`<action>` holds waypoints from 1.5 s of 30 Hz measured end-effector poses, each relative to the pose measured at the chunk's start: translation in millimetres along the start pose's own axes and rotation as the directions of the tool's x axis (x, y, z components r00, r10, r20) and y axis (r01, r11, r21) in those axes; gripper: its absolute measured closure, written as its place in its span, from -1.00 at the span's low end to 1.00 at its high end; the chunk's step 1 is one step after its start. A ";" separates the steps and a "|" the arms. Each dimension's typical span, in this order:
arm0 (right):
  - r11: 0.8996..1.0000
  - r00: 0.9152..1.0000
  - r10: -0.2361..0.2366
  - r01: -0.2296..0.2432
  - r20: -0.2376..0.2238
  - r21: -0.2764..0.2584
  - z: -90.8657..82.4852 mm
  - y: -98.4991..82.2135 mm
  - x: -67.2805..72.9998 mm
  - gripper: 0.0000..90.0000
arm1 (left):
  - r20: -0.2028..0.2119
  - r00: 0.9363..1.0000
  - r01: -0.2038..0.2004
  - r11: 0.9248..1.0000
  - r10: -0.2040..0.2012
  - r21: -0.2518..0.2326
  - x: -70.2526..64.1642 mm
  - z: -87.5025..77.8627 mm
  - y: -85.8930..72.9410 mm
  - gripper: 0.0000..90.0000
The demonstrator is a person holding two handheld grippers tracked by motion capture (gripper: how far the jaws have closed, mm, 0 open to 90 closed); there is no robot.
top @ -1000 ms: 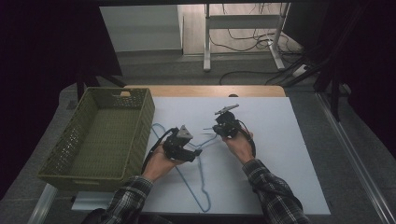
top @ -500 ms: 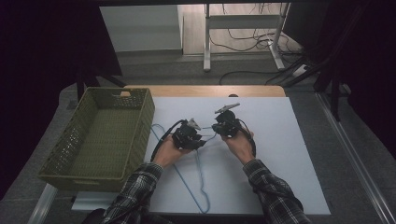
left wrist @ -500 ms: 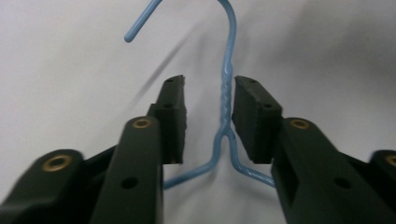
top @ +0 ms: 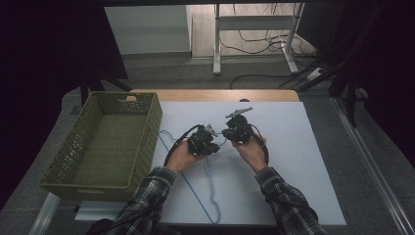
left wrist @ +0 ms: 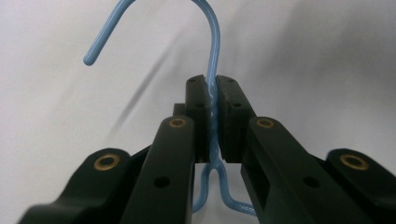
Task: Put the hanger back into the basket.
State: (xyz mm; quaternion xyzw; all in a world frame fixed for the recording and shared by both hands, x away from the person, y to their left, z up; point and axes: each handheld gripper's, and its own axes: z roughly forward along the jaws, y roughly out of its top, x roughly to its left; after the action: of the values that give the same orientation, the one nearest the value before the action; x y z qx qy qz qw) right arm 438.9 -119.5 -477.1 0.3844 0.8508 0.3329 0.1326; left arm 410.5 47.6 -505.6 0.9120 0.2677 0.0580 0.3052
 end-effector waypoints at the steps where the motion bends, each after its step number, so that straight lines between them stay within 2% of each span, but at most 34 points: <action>1: 1.000 1.000 0.003 -0.003 -0.002 0.001 0.4 0.0 -0.4 0.90 | -0.002 1.000 -0.005 1.000 0.005 0.001 -0.4 -0.1 0.1 0.89; 2: 1.000 1.000 0.004 -0.004 -0.006 0.002 0.4 0.1 -1.0 0.89 | -0.005 1.000 -0.011 1.000 0.011 -0.002 -0.9 -0.5 0.1 0.90; 5: 0.999 0.999 0.040 -0.040 -0.023 -0.014 -6.8 1.4 -2.1 0.62 | -0.011 1.000 -0.015 1.000 0.015 -0.006 -0.8 -3.4 0.5 0.90; 8: 0.998 0.998 0.051 -0.052 -0.028 -0.030 -22.8 2.6 -2.9 0.45 | -0.003 1.000 0.004 1.000 -0.004 -0.028 -1.6 -5.5 0.3 0.90; 10: 0.997 0.998 0.057 -0.058 -0.036 -0.041 -36.3 0.1 -2.2 0.43 | -0.003 1.000 -0.006 0.999 0.006 -0.035 -0.3 -9.5 -0.4 0.90; 13: 0.996 0.996 0.071 -0.073 -0.056 -0.042 -53.3 -9.4 2.9 0.40 | -0.004 1.000 -0.001 0.999 0.000 -0.050 -1.6 -11.9 -1.6 0.90; 16: 0.999 0.996 0.052 -0.053 -0.068 -0.011 -61.1 -20.8 11.2 0.39 | -0.002 1.000 -0.003 0.998 0.003 -0.060 -2.3 -14.2 -2.6 0.90; 18: 0.999 0.994 0.050 -0.050 -0.094 0.009 -62.9 -29.2 17.6 0.39 | 0.000 1.000 0.002 0.998 -0.002 -0.069 -3.2 -15.6 -3.1 0.90; 21: 0.997 0.984 0.076 -0.074 -0.162 0.023 -60.2 -39.8 30.2 0.39 | -0.001 1.000 -0.010 0.998 0.010 -0.069 -2.9 -17.9 -3.8 0.90; 24: 0.997 0.975 0.074 -0.068 -0.209 0.037 -49.4 -45.3 46.5 0.39 | 0.004 1.000 -0.002 0.997 0.002 -0.079 -3.5 -19.1 -4.5 0.90; 27: 0.997 0.966 0.078 -0.068 -0.246 0.046 -37.9 -46.8 56.6 0.40 | 0.009 1.000 -0.004 0.996 0.004 -0.087 -3.2 -20.0 -5.1 0.90; 28: 0.997 0.966 0.078 -0.068 -0.246 0.046 -37.9 -46.8 56.6 0.40 | 0.009 1.000 -0.004 0.996 0.004 -0.087 -3.2 -20.0 -5.1 0.89; 29: 0.996 0.964 0.077 -0.065 -0.255 0.058 -28.8 -47.5 62.0 0.40 | 0.012 1.000 0.006 0.995 -0.005 -0.101 -3.5 -20.1 -5.8 0.89; 31: 0.996 0.963 0.080 -0.066 -0.257 0.062 -25.9 -47.9 63.2 0.40 | 0.017 1.000 0.010 0.994 -0.008 -0.106 -3.3 -20.9 -6.2 0.89; 32: 0.994 0.957 0.097 -0.080 -0.275 0.070 -20.4 -48.8 64.2 0.41 | 0.018 1.000 0.009 0.994 -0.007 -0.107 -3.3 -21.1 -6.4 0.89; 34: 0.993 0.954 0.105 -0.088 -0.281 0.073 -18.6 -49.1 64.8 0.43 | 0.024 0.999 0.027 0.991 -0.024 -0.127 -5.1 -20.5 -6.7 0.89; 36: 0.992 0.950 0.113 -0.093 -0.291 0.081 -15.1 -49.5 66.0 0.45 | 0.023 0.999 0.027 0.991 -0.025 -0.128 -6.1 -21.1 -6.6 0.89; 37: 0.992 0.948 0.118 -0.097 -0.295 0.085 -13.9 -49.5 66.7 0.47 | 0.022 1.000 0.012 0.993 -0.010 -0.118 -5.3 -22.4 -6.6 0.89; 38: 0.991 0.944 0.126 -0.103 -0.304 0.091 -11.1 -49.7 67.7 0.51 | 0.028 0.999 0.024 0.991 -0.020 -0.129 -6.4 -22.6 -6.4 0.89; 39: 0.991 0.944 0.126 -0.103 -0.304 0.091 -11.1 -49.7 67.7 0.51 | 0.033 0.999 0.045 0.988 -0.040 -0.148 -8.3 -22.4 -6.1 0.89; 40: 0.990 0.942 0.129 -0.104 -0.309 0.096 -9.7 -49.9 67.8 0.54 | 0.037 0.999 0.038 0.988 -0.033 -0.148 -8.3 -23.4 -5.8 0.89; 41: 0.989 0.938 0.136 -0.109 -0.318 0.101 -8.8 -50.1 68.2 0.59 | 0.042 0.998 0.050 0.986 -0.043 -0.162 -9.7 -23.7 -5.4 0.89; 42: 0.988 0.934 0.144 -0.116 -0.326 0.104 -8.6 -50.4 68.9 0.69 | 0.038 0.999 0.032 0.988 -0.027 -0.152 -9.8 -26.3 -4.5 0.89; 43: 0.988 0.934 0.144 -0.116 -0.326 0.104 -8.6 -50.4 68.9 0.69 | 0.038 0.999 0.032 0.988 -0.027 -0.152 -9.8 -26.3 -4.5 0.89; 44: 0.986 0.934 0.157 -0.130 -0.321 0.106 -9.5 -50.1 69.0 0.73 | 0.037 0.999 0.027 0.988 -0.022 -0.152 -9.7 -27.5 -4.1 0.89; 45: 0.982 0.930 0.181 -0.151 -0.320 0.117 -10.7 -49.6 68.5 0.76 | 0.040 0.999 0.042 0.985 -0.036 -0.166 -9.9 -28.5 -3.8 0.88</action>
State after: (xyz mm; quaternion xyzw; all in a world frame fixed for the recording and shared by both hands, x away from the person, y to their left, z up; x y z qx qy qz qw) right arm 359.8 -97.6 -500.3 0.3996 0.8394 0.3638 -0.0576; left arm 392.7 59.9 -484.3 0.8788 0.2740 0.0574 0.3864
